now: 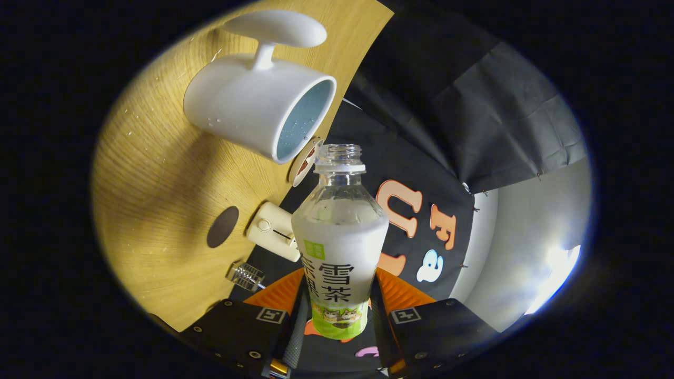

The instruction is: Take the bottle from table, then pour the juice into the cup, finally place the bottle on the coaster

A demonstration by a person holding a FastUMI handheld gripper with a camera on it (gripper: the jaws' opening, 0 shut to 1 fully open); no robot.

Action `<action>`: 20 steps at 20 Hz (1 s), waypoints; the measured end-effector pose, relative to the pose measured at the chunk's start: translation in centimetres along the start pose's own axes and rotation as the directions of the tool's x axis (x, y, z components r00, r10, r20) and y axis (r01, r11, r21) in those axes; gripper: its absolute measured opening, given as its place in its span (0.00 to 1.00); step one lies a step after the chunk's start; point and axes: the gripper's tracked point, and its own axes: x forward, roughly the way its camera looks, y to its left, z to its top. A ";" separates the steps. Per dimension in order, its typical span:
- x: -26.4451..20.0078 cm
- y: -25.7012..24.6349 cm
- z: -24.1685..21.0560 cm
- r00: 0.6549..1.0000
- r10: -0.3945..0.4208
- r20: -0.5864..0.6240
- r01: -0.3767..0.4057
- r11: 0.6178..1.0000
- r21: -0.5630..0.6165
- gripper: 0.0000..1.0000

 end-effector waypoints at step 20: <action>7.3 5.9 -4.9 0.946 0.296 -0.133 0.048 0.279 0.959 0.58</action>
